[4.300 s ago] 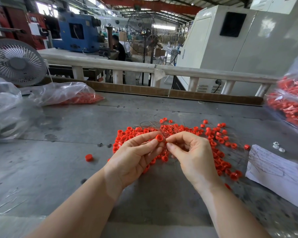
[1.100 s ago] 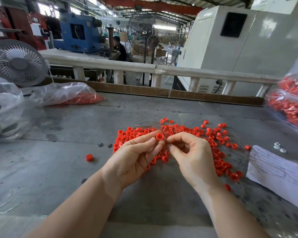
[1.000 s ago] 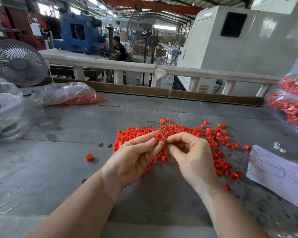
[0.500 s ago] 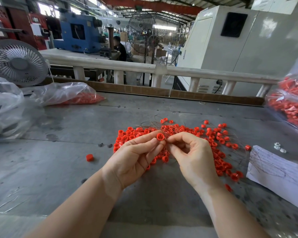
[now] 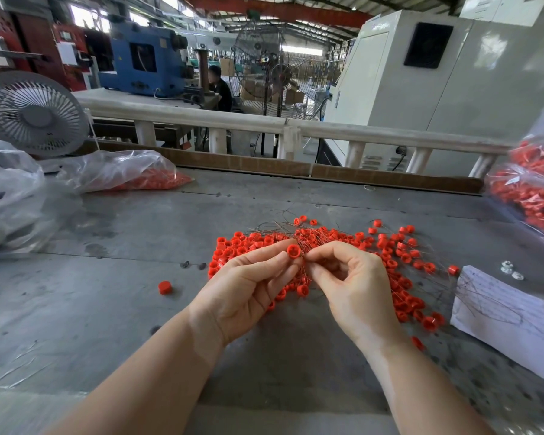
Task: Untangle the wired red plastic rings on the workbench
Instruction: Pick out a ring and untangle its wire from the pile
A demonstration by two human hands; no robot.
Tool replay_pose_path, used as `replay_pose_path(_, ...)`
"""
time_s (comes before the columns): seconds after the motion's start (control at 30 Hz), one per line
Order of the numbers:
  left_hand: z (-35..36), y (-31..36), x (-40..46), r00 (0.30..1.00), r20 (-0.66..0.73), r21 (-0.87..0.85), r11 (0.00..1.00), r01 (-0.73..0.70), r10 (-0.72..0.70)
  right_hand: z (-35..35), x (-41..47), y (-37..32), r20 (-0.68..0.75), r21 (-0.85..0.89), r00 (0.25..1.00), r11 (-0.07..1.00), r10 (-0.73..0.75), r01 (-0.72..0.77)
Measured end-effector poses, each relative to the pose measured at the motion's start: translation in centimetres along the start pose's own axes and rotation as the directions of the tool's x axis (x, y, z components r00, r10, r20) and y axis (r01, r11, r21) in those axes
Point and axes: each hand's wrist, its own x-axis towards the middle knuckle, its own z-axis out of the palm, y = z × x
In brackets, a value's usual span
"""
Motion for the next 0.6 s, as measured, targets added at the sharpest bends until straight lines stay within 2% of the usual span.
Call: replay_pose_path(0.6,-0.01,-0.08,0.05,1.0,-0.013,0.0,1.0,-0.002,0.002,0.08,0.08,0.23,-0.005,-0.011,1.0,1.0,-0.003,0.003)
